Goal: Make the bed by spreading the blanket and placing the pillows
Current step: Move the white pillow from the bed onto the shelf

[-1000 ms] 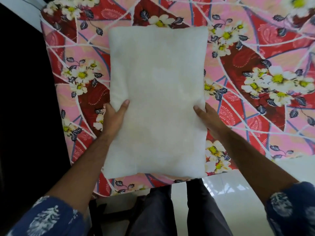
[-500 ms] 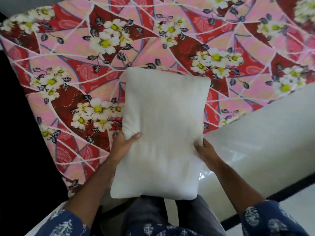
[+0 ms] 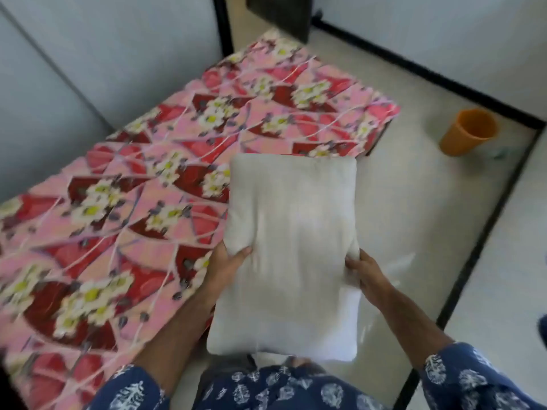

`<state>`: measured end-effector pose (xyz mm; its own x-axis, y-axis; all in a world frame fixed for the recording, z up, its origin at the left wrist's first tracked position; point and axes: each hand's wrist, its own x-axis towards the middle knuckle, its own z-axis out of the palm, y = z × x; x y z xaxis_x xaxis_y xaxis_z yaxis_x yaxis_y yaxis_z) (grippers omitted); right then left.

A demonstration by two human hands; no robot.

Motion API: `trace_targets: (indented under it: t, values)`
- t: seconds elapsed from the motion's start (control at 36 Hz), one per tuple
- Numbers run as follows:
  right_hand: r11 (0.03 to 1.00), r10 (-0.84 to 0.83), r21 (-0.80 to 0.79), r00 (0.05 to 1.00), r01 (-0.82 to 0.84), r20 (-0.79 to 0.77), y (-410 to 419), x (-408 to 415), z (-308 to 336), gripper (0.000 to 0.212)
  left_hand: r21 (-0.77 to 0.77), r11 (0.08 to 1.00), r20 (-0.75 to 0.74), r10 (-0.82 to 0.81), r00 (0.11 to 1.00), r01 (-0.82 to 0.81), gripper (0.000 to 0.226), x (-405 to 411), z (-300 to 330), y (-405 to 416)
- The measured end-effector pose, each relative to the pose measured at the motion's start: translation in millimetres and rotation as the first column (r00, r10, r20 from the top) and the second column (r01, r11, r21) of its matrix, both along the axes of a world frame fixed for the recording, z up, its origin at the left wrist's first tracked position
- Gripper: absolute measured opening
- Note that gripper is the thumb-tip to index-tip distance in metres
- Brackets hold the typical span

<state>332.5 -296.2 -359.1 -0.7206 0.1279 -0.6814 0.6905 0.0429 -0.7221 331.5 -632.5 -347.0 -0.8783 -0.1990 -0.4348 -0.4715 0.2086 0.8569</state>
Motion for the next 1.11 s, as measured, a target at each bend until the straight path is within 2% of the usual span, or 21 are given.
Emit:
trace_targets:
  t: [0.17, 0.31, 0.42, 0.44, 0.53, 0.56, 0.61, 0.67, 0.75, 0.78, 0.83, 0.89, 0.94, 0.97, 1.06, 1.11]
  values:
    - [0.963, -0.269, -0.063, 0.957, 0.263, -0.11, 92, -38, 55, 0.048, -0.012, 0.986, -0.218, -0.166, 0.962, 0.167, 0.053, -100, 81, 111]
    - [0.927, -0.371, -0.147, 0.9, 0.344, -0.231, 172, -87, 66, 0.081, -0.091, 0.97, -0.335, -0.244, 0.91, 0.227, 0.053, -176, 123, 193]
    - [0.921, -0.389, -0.128, 0.856, 0.368, -0.341, 205, -115, 133, 0.076, -0.139, 0.957, -0.428, -0.291, 0.856, 0.256, 0.062, -235, 147, 249]
    - [0.922, -0.385, -0.113, 0.844, 0.371, -0.372, 213, -125, 147, 0.069, -0.145, 0.955, -0.445, -0.297, 0.845, 0.259, 0.063, -252, 149, 264]
    - [0.924, -0.369, -0.091, 0.802, 0.372, -0.471, 250, -160, 174, 0.029, -0.105, 0.957, -0.433, -0.29, 0.853, 0.272, 0.061, -305, 159, 308]
    - [0.92, -0.371, -0.074, 0.789, 0.386, -0.49, 264, -174, 181, 0.028, -0.103, 0.957, -0.437, -0.288, 0.852, 0.27, 0.064, -323, 164, 324]
    - [0.903, -0.386, -0.033, 0.774, 0.429, -0.503, 293, -204, 196, 0.042, -0.091, 0.951, -0.443, -0.303, 0.844, 0.295, 0.065, -357, 180, 358]
    - [0.893, -0.381, 0.011, 0.768, 0.45, -0.514, 326, -235, 202, 0.043, -0.068, 0.94, -0.437, -0.328, 0.837, 0.333, 0.054, -393, 193, 390]
    - [0.853, -0.442, 0.026, 0.749, 0.521, -0.494, 379, -281, 206, 0.082, -0.066, 0.918, -0.453, -0.378, 0.807, 0.392, 0.049, -447, 212, 436]
    - [0.852, -0.438, 0.012, 0.727, 0.523, -0.528, 403, -297, 198, 0.087, -0.061, 0.91, -0.46, -0.39, 0.798, 0.41, 0.05, -465, 216, 451]
    - [0.85, -0.418, 0.03, 0.707, 0.527, -0.571, 422, -313, 221, 0.077, -0.057, 0.894, -0.476, -0.416, 0.775, 0.445, 0.051, -500, 223, 479]
    - [0.837, -0.412, 0.043, 0.68, 0.546, -0.607, 440, -327, 241, 0.065, -0.058, 0.883, -0.499, -0.43, 0.753, 0.466, 0.062, -531, 225, 508]
    - [0.823, -0.422, 0.043, 0.661, 0.566, -0.621, 461, -340, 256, 0.066, -0.054, 0.854, -0.521, -0.467, 0.714, 0.518, 0.066, -560, 229, 539]
    - [0.817, -0.429, 0.04, 0.654, 0.575, -0.623, 473, -347, 263, 0.064, -0.056, 0.843, -0.536, -0.478, 0.696, 0.536, 0.065, -571, 232, 556]
    - [0.82, -0.404, 0.051, 0.639, 0.57, -0.654, 514, -368, 277, 0.032, -0.078, 0.823, -0.562, -0.502, 0.657, 0.562, 0.058, -593, 253, 606]
    - [0.82, -0.401, 0.044, 0.627, 0.571, -0.668, 542, -383, 284, 0.03, -0.084, 0.822, -0.565, -0.505, 0.652, 0.564, 0.054, -610, 262, 642]
